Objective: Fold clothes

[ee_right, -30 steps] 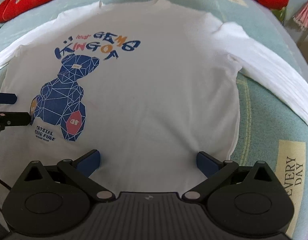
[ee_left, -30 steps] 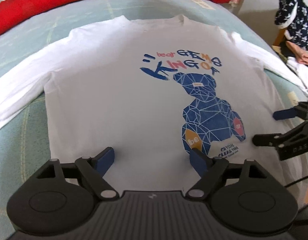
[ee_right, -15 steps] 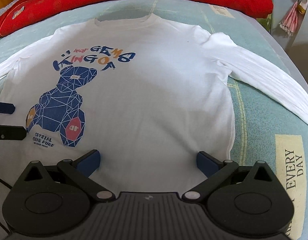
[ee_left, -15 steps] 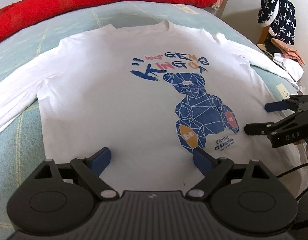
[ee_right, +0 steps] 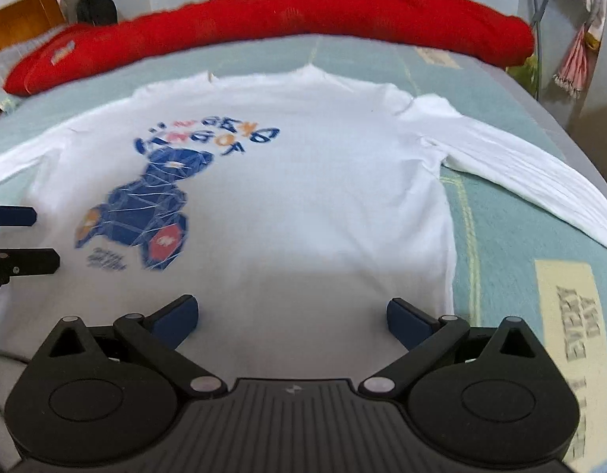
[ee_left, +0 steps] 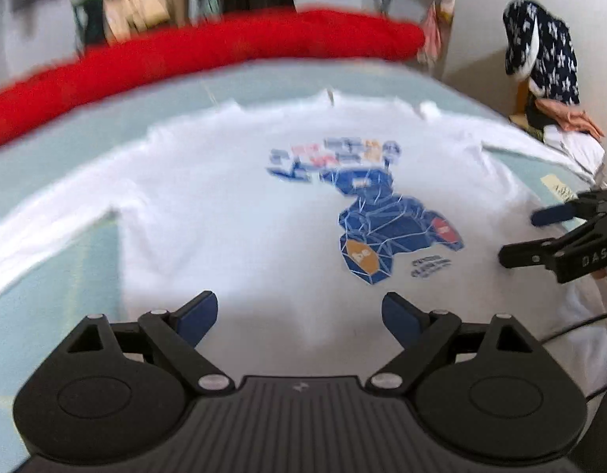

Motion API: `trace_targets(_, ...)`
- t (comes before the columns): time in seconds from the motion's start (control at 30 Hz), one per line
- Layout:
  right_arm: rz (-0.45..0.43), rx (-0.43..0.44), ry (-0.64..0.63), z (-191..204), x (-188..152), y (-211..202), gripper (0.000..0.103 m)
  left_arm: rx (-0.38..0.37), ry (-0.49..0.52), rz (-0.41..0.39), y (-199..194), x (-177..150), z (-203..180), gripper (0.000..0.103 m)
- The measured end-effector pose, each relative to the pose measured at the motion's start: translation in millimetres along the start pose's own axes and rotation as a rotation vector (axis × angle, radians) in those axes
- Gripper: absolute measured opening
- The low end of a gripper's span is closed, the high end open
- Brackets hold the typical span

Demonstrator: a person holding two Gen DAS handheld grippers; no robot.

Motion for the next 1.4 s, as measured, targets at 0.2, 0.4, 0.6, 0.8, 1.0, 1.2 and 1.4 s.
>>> trace_targets(0.2, -0.119, 0.115, 0.032, 10.7, -29.3, -68.0, 0.103, -0.013, -0.030, -0.069, -37.3, -15.9, -28.9, 0.091)
trace_targets(0.4, -0.050, 0.096, -0.014, 24.8, -66.2, -30.1, 0.103, 0.026, -0.045, -0.053, -36.8, -46.4, -39.3, 0.091)
trace_targets(0.6, -0.150, 0.095, -0.090, 15.0, -93.3, -41.1, 0.103, 0.049, -0.056, -0.056, -45.1, -75.2, -44.2, 0.091)
trace_targets(0.8, -0.158, 0.072, -0.117, 18.0, -99.9, -46.5, 0.103, -0.012, -0.093, -0.142, -60.2, -46.8, -44.7, 0.091)
trace_targets(1.0, -0.170, 0.121, -0.071, 7.6, -105.2, -63.3, 0.103, -0.132, -0.061, -0.178, -25.5, -13.1, -75.7, 0.091)
trace_targets(1.2, -0.180, 0.144, -0.054, -7.5, -116.5, -63.7, 0.103, -0.135, -0.066, -0.125, -5.2, -32.4, -101.0, 0.091)
trace_targets(1.4, -0.205, 0.151, -0.063, -7.8, -119.7, -59.5, 0.103, -0.156, -0.005, -0.166, -36.0, -26.0, -100.9, 0.091)
Point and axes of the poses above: each gripper's, at about its wrist camera, not at the fingertips, and y roughly the way its jaws point, z to its left, x to its top, the point moved 3 cm from there along y, roughly the way its jaws point, and after that the axes turned 13 degrees about y, right-handed, at the moved point
